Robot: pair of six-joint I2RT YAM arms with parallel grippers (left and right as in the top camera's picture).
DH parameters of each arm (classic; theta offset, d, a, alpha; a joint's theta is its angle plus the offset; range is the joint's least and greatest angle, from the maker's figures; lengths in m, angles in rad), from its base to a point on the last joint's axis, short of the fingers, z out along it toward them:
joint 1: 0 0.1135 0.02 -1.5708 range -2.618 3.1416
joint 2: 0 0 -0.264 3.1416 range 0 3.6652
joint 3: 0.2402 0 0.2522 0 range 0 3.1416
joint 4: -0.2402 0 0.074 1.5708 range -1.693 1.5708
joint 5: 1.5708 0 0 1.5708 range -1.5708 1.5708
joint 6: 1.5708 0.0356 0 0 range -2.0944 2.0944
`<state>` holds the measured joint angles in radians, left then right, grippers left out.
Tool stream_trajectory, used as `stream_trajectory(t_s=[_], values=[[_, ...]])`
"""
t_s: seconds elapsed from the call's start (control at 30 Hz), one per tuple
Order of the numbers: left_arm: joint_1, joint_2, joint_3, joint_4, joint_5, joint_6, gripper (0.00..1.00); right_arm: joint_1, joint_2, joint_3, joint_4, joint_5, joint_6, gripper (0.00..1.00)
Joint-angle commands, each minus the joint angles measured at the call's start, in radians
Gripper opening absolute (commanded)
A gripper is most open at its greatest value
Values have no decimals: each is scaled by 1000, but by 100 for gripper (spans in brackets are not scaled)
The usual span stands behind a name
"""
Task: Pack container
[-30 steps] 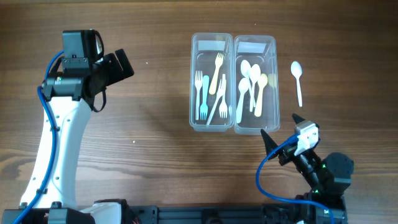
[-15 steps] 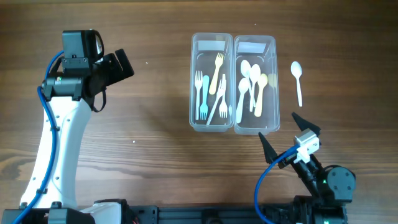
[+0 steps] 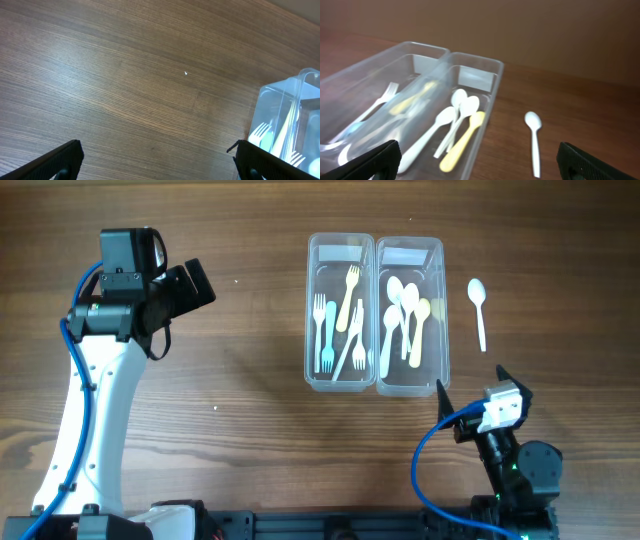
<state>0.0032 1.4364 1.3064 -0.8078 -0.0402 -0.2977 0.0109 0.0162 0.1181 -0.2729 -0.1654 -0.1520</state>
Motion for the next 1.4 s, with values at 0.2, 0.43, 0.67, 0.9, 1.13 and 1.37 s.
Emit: stream_trajectory(t_s=[0.2,0.43,0.67,0.9,1.13,1.37], values=[[5,8,3,2,-6,5,100,5,-13,-13,1,80,-6,100],[5,8,3,2,-6,5,100,5,-13,-13,1,80,-5,100],[5,8,3,2,-6,5,100,6,-13,-13,1,80,-5,100],[-23,-96,-45,-19,-14,5,100,5,-13,-13,1,80,-5,100],[-22,-502,-339,84,-26,5,100,5,-13,-13,1,80,-5,100],[11,-878,-607,124,-24,-3,100,6,-13,-13,1,80,-6,100]])
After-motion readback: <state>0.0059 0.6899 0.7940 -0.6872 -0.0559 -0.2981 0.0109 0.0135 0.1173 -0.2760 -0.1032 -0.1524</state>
